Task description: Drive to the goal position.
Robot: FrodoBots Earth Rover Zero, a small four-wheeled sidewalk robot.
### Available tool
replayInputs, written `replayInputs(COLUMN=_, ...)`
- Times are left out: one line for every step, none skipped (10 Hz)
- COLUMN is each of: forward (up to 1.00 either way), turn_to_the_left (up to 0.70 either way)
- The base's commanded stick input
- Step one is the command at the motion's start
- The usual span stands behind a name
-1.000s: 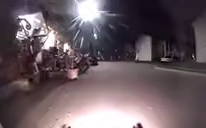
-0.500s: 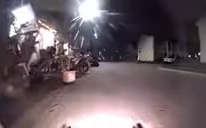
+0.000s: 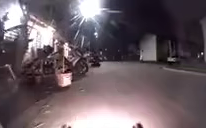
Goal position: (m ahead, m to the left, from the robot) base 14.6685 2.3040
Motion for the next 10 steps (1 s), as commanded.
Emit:
replayInputs(forward=0.85, turn_to_the_left=-0.34)
replayInputs(forward=0.85, turn_to_the_left=-0.27)
replayInputs(forward=0.85, turn_to_the_left=-0.10)
replayInputs(forward=0.85, turn_to_the_left=0.00)
replayInputs(forward=0.85, turn_to_the_left=0.00)
replayInputs(forward=0.85, turn_to_the_left=0.00)
replayInputs(forward=0.85, turn_to_the_left=0.00)
replayInputs(forward=0.85, turn_to_the_left=0.00)
replayInputs(forward=0.85, turn_to_the_left=0.00)
replayInputs(forward=0.85, turn_to_the_left=0.00)
